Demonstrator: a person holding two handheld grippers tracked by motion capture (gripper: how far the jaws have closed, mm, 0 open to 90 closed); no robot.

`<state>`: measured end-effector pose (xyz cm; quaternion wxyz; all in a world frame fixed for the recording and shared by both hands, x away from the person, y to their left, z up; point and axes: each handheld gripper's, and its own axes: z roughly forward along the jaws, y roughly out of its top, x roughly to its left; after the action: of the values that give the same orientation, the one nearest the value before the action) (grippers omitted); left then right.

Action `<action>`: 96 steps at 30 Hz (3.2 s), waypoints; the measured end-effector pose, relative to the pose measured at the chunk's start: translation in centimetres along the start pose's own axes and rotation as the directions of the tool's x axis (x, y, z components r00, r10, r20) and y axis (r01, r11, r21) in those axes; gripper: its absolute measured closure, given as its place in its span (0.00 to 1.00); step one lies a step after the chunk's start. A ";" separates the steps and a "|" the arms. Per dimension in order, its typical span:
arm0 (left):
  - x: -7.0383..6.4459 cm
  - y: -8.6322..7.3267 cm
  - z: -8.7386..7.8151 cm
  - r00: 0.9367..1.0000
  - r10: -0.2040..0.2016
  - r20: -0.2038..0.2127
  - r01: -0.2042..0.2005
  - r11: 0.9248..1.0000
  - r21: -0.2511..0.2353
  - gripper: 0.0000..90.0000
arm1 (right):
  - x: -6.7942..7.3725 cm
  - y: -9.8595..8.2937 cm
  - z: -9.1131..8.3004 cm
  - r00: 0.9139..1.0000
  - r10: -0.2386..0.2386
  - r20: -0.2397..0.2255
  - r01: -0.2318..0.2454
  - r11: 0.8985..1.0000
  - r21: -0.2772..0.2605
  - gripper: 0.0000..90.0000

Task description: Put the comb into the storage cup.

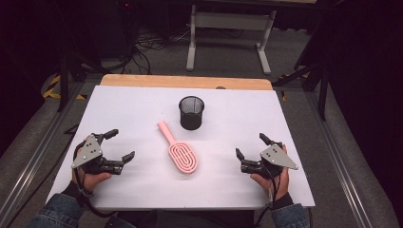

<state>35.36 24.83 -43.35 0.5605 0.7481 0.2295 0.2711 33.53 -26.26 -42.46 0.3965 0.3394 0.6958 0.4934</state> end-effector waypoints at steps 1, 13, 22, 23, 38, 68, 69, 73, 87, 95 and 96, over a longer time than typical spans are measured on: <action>0.0 0.0 0.0 1.000 0.003 0.000 -0.003 1.000 0.001 0.08 | 0.0 0.0 0.0 1.000 -0.001 -0.002 0.001 1.000 0.001 0.05; 0.2 0.1 -0.1 1.000 -0.003 0.010 0.003 1.000 -0.004 0.12 | 0.1 0.0 0.1 1.000 0.001 0.004 -0.001 1.000 0.008 0.06; 1.3 1.3 0.9 1.000 0.004 0.022 -0.003 1.000 -0.010 0.15 | -0.1 0.0 0.2 1.000 0.012 0.006 -0.012 1.000 0.007 0.06; 1.3 1.3 0.9 1.000 0.004 0.022 -0.003 1.000 -0.010 0.16 | -0.1 0.0 0.1 1.000 0.012 0.008 -0.012 1.000 0.008 0.06; 2.7 3.6 6.3 0.998 -0.021 0.058 0.020 0.999 0.026 0.46 | -0.1 -0.1 0.3 1.000 0.013 0.005 -0.013 1.000 0.015 0.06; 2.4 4.0 17.7 0.992 -0.030 0.124 -0.017 0.933 0.360 1.00 | 0.2 -0.5 0.9 0.999 0.008 -0.036 -0.006 0.998 0.059 0.07; 2.3 4.0 18.0 0.992 -0.031 0.124 -0.018 0.927 0.375 1.00 | 0.2 -0.5 0.9 0.999 0.008 -0.036 -0.006 0.998 0.059 0.07; 1.8 3.5 18.9 0.992 -0.012 0.127 -0.046 0.894 0.445 1.00 | 0.2 -0.6 1.0 0.999 0.008 -0.042 -0.005 0.998 0.067 0.07; 1.7 2.7 19.6 0.981 0.021 0.194 -0.133 0.798 0.587 1.00 | 0.5 -0.9 1.5 0.998 -0.007 -0.068 0.014 0.994 0.109 0.08; 1.8 3.2 18.1 0.971 0.023 0.237 -0.171 0.759 0.628 1.00 | 0.5 -0.9 1.5 0.997 0.002 -0.082 0.007 0.994 0.112 0.08; 1.7 3.3 17.9 0.970 0.019 0.241 -0.172 0.756 0.632 1.00 | 0.5 -0.9 1.5 0.997 0.002 -0.082 0.007 0.994 0.112 0.08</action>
<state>48.65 12.31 -43.98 0.2744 0.9315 0.2071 0.1189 34.56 -25.44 -43.74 0.3485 0.3399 0.7385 0.4664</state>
